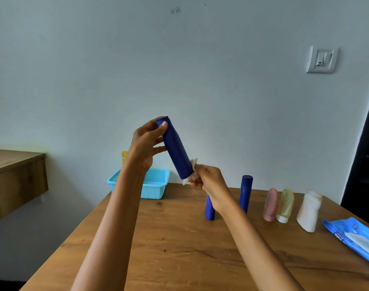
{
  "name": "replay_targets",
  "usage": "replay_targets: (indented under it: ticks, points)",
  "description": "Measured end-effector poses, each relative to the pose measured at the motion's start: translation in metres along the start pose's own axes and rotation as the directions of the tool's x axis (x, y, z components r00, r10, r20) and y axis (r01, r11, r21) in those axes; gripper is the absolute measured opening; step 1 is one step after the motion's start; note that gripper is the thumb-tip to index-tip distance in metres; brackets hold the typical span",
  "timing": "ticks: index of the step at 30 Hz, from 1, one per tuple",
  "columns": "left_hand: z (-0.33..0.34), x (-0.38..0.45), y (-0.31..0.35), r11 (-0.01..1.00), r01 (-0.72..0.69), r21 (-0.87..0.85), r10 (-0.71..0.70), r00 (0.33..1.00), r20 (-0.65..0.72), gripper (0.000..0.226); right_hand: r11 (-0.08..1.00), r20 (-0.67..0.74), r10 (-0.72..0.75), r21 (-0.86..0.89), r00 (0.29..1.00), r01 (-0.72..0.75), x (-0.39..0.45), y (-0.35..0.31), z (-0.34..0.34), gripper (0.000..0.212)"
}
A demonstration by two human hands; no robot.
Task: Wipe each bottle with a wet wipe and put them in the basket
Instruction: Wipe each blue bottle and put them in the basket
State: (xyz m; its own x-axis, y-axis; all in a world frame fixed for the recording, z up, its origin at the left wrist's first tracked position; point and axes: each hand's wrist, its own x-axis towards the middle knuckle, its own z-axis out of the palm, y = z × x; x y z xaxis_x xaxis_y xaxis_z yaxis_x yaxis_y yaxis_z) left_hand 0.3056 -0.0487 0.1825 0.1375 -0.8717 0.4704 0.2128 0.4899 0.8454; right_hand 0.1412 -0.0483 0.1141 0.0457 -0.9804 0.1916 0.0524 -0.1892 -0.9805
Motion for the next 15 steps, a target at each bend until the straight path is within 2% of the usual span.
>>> replay_targets:
  ticks: [1, 3, 6, 8, 15]
  points:
    - [0.003, -0.001, 0.000, 1.000, -0.022, -0.008, 0.022, 1.000, -0.019, 0.017, 0.989, 0.010, 0.051, 0.142, 0.999, -0.052, 0.000, 0.001, 0.002, 0.019]
    - [0.010, -0.003, 0.001, 0.998, -0.066, -0.013, 0.065, 0.997, -0.041, 0.021, 0.871, 0.060, 0.158, 0.463, 0.986, -0.168, 0.000, 0.000, 0.004, 0.011]
    - [0.022, -0.007, 0.000, 0.990, -0.136, 0.025, 0.138, 0.988, -0.069, 0.026, 0.700, 0.092, 0.242, 0.673, 0.966, -0.239, 0.000, -0.002, 0.006, 0.019]
    - [0.029, -0.008, -0.001, 0.984, -0.171, 0.055, 0.175, 0.981, -0.088, 0.025, 0.667, 0.096, 0.273, 0.698, 0.957, -0.260, 0.001, -0.001, 0.007, 0.018]
    - [0.033, -0.008, -0.004, 0.963, -0.235, 0.128, 0.260, 0.938, -0.229, 0.032, 0.740, 0.136, 0.278, 0.601, 0.951, -0.302, 0.002, 0.006, 0.009, 0.015]
